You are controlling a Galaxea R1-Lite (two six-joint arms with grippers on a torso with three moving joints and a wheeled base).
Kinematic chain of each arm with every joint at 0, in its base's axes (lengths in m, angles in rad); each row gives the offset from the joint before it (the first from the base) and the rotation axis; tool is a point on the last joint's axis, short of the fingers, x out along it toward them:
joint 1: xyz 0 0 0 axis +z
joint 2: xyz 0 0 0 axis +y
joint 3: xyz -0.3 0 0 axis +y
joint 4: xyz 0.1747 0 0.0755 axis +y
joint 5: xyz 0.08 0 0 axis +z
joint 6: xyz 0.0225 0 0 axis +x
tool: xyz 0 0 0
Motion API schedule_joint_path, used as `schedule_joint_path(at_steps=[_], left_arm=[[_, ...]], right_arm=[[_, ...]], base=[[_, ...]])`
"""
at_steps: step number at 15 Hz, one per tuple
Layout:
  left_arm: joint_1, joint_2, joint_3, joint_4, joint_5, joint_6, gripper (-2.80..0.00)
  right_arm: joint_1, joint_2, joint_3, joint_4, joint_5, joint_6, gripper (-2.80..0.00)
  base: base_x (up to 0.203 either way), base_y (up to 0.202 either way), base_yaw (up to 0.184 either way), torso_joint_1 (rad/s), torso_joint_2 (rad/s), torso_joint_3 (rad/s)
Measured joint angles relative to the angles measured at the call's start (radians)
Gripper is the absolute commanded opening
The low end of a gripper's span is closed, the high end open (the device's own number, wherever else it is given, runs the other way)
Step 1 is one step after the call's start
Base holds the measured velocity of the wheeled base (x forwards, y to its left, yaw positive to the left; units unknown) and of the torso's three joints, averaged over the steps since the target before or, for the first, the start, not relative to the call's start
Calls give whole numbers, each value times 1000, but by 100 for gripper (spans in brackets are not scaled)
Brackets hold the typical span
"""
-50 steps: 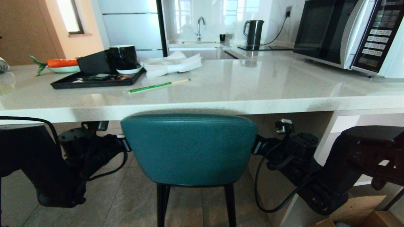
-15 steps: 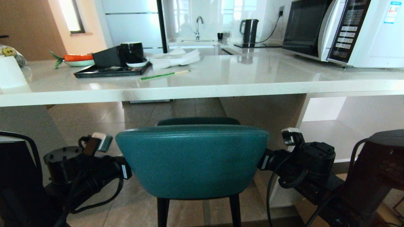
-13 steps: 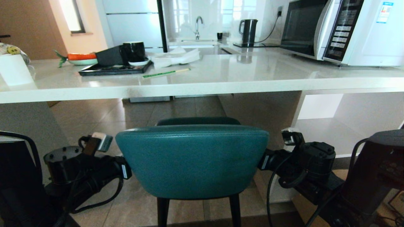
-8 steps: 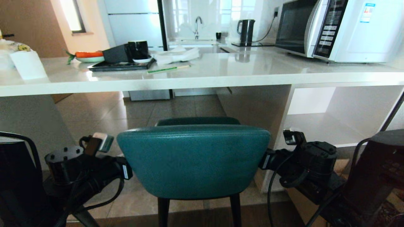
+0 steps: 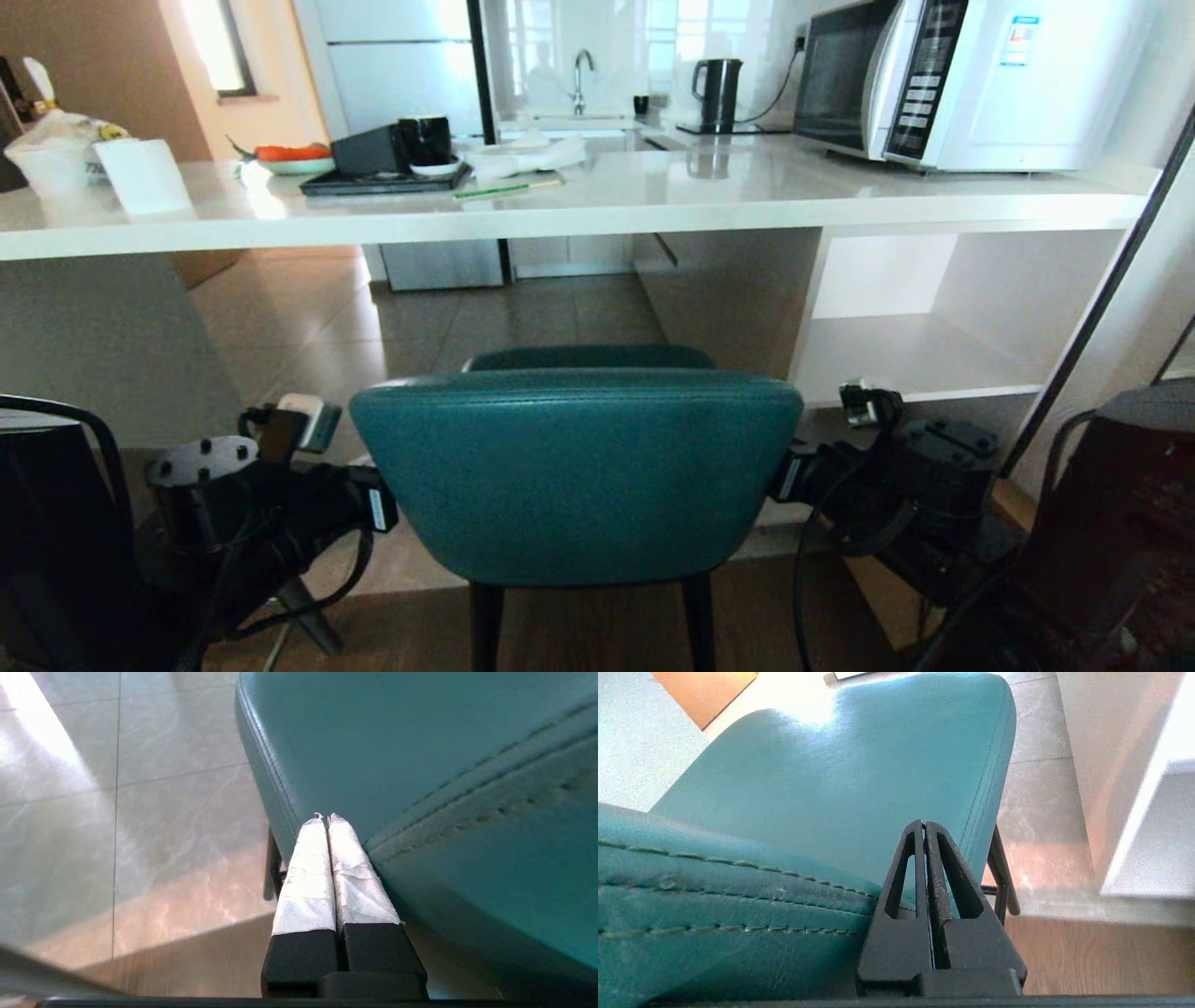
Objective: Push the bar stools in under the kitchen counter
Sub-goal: Pull the blue chair out from under the dining table
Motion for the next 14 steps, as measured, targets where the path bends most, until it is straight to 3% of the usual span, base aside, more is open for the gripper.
schedule_joint_path(at_steps=[6, 10, 14], left_arm=[[-18, 2, -2, -1, 50, -3, -280], [-19, 5, 0, 0, 77, -47, -280], [-20, 18, -7, -3, 84, -53, -280]], right_arm=[[0, 25, -11, -13, -6, 3, -280], [0, 48, -36, -14, -22, 1, -280], [0, 61, -53, -8, -41, 1, -280]], base=[[-196, 0, -1, 1, 2, 2], [-192, 0, -1, 2, 2, 3], [-35, 0, -3, -1, 1, 1]])
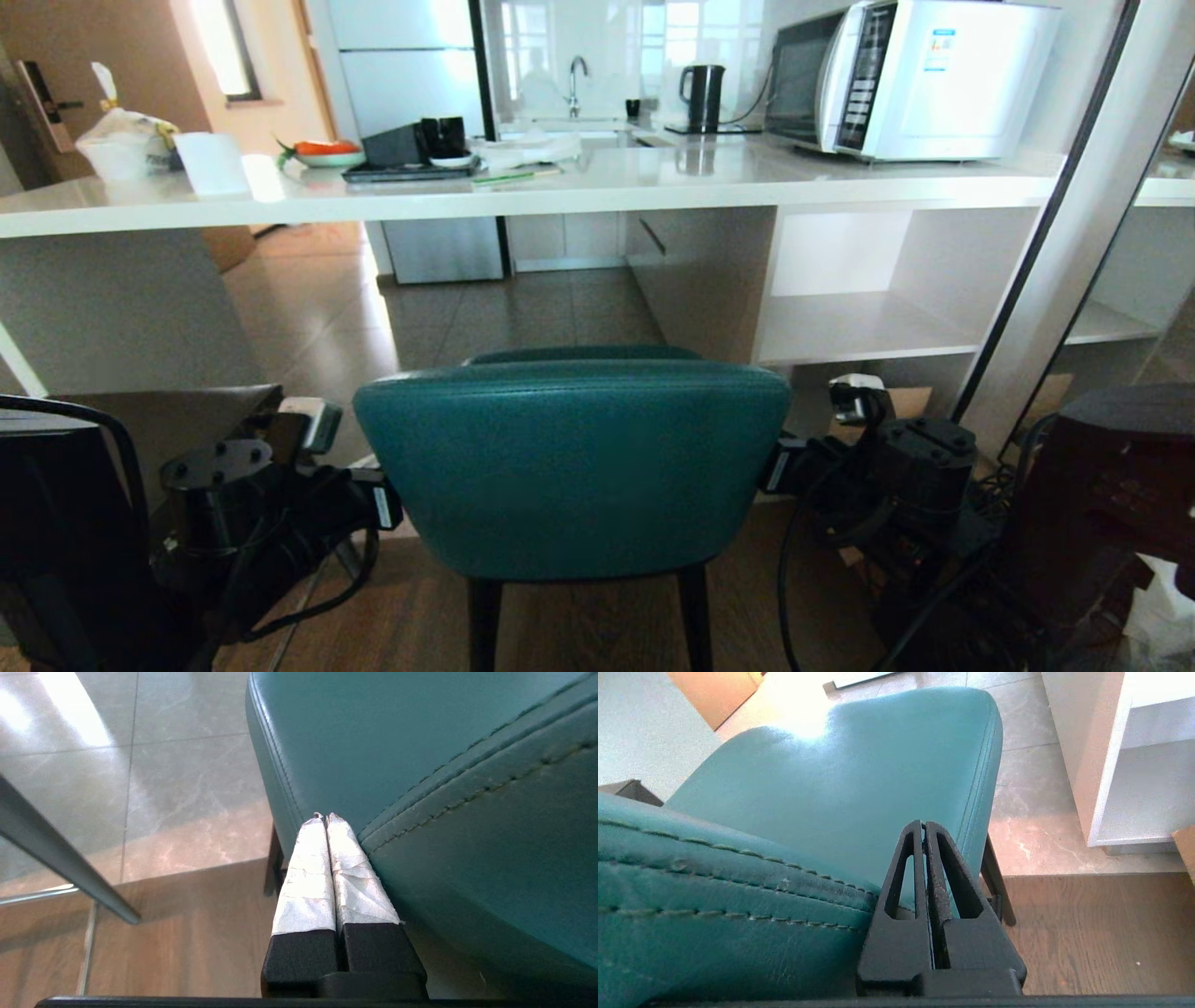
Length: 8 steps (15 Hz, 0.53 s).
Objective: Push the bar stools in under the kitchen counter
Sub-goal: Pull the blue chair out from under the dining table
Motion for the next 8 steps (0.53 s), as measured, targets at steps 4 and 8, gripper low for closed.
schedule_joint_path(at_steps=[4, 8], left_arm=[[0, 26, -20, -2, -1, -1, -280], [0, 98, -96, -6, 2, 0, -280]], right_arm=[[0, 10, -15, 5, -3, -8, -280], [-5, 66, -119, 10, -5, -27, -280]], base=[[0, 0, 0, 0, 0, 0], [0, 0, 0, 0, 0, 0]])
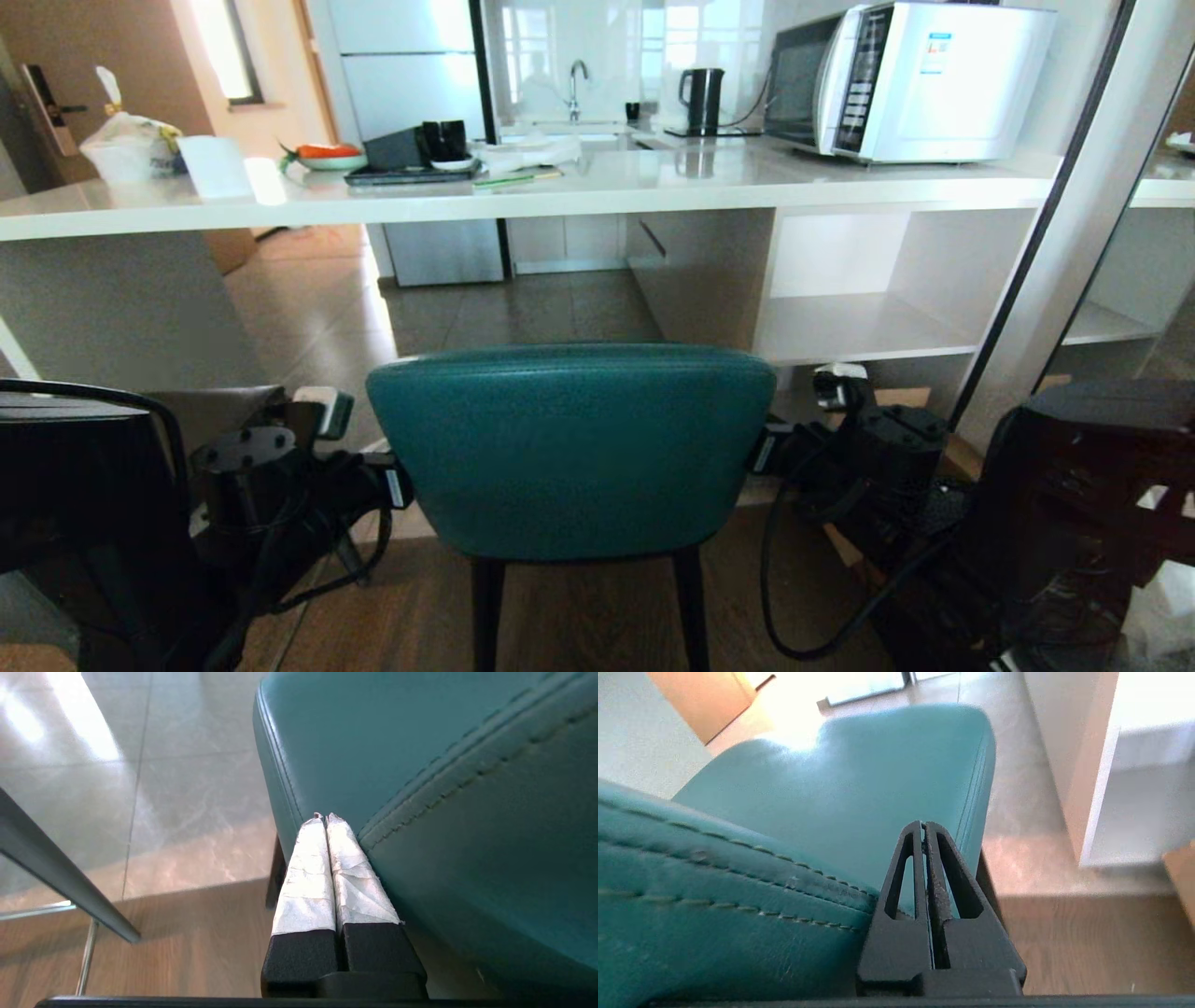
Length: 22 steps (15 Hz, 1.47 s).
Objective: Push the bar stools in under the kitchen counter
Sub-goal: Pull the blue chair out from under the dining table
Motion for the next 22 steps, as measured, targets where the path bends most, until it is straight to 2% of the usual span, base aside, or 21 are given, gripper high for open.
schedule_joint_path(at_steps=[2, 8, 15, 17, 19, 20, 22], left_arm=[[0, 25, -21, -2, 1, 2, -280], [0, 29, -25, 4, 1, 6, -280], [0, 3, -16, 17, 39, 5, -280], [-1, -18, -7, 19, 73, 2, -280], [-36, -56, 17, 24, 97, -9, -280], [-38, -79, 31, 29, 88, -17, -280], [-9, -139, 76, 30, 7, -25, -280]], right_arm=[[-9, 29, -40, -3, 2, -35, -280], [-10, 40, -39, -8, -1, -35, -280], [-10, 13, -10, -2, -1, -39, -280], [-10, -1, -5, 4, -2, -36, -280], [-38, -28, 8, 13, -3, -32, -280], [-59, -44, 17, 19, 0, -27, -280], [-100, -91, 50, 2, 0, -20, -280]], base=[[0, 0, 0, 0, 0, 0], [0, 0, 0, 0, 0, 0], [0, 0, 0, 0, 0, 0], [0, 0, 0, 0, 0, 0], [0, 0, 0, 0, 0, 0], [0, 0, 0, 0, 0, 0], [0, 0, 0, 0, 0, 0]])
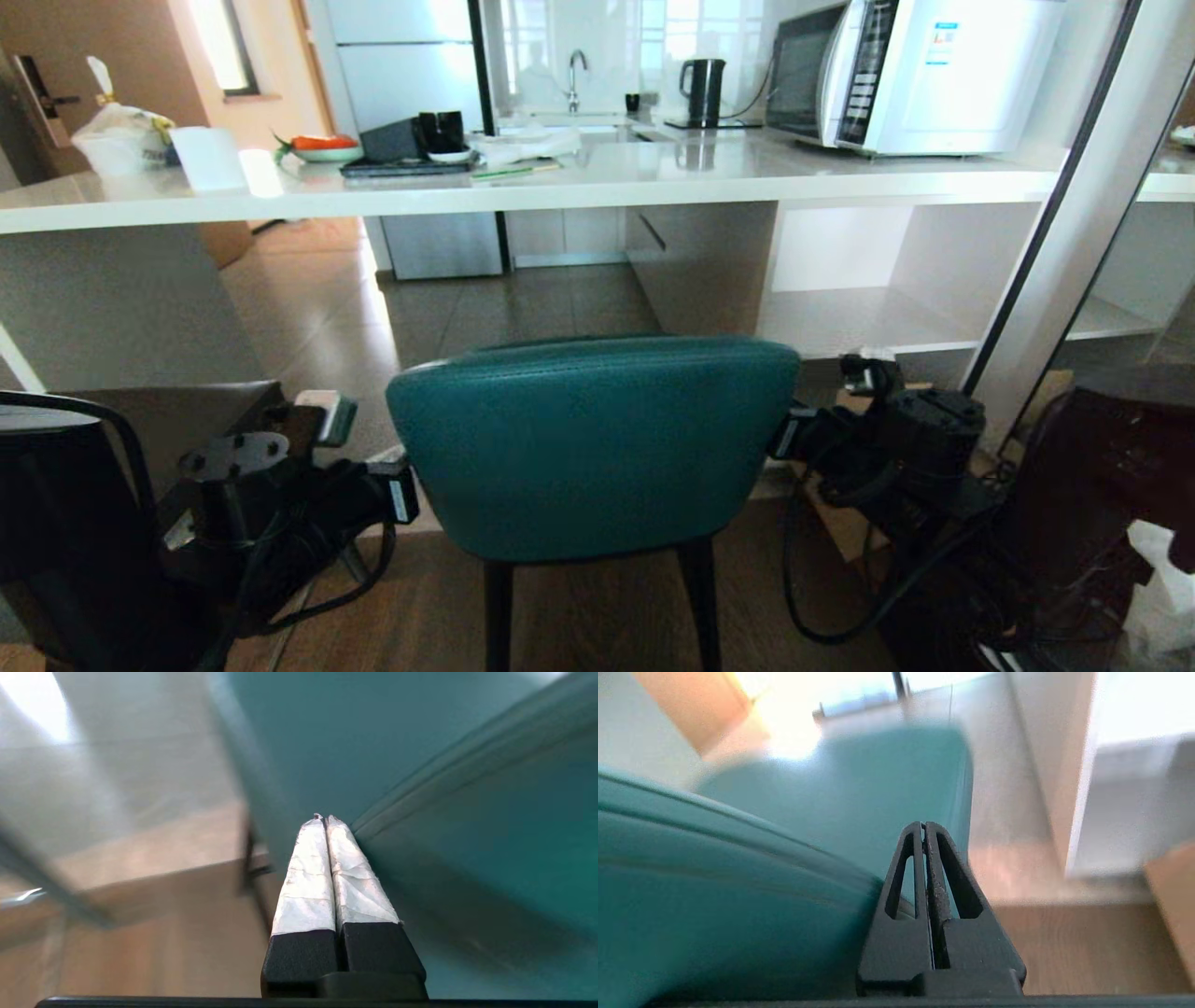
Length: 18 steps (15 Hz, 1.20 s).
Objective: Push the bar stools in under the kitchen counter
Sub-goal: Pull the blue chair out from under the dining table
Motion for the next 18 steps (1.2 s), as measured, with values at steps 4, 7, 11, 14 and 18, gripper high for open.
schedule_joint_path(at_steps=[4, 7, 11, 14, 18], left_arm=[[50, -111, 71, -27, -61, -5, -280], [55, -116, 79, -25, -54, 2, -280], [34, -85, 75, -28, -37, 3, -280], [30, -47, 34, -27, -32, 3, -280], [108, -64, 87, -15, -54, -3, -280]], right_arm=[[-10, -94, 81, -10, -9, -1, -280], [32, -138, 116, -6, -23, -5, -280], [73, -183, 173, -6, -26, -7, -280], [96, -199, 183, -3, -27, -12, -280], [-32, -209, 186, -10, 17, -5, -280]], base=[[0, 0, 0, 0, 0, 0], [0, 0, 0, 0, 0, 0], [0, 0, 0, 0, 0, 0], [0, 0, 0, 0, 0, 0], [0, 0, 0, 0, 0, 0]])
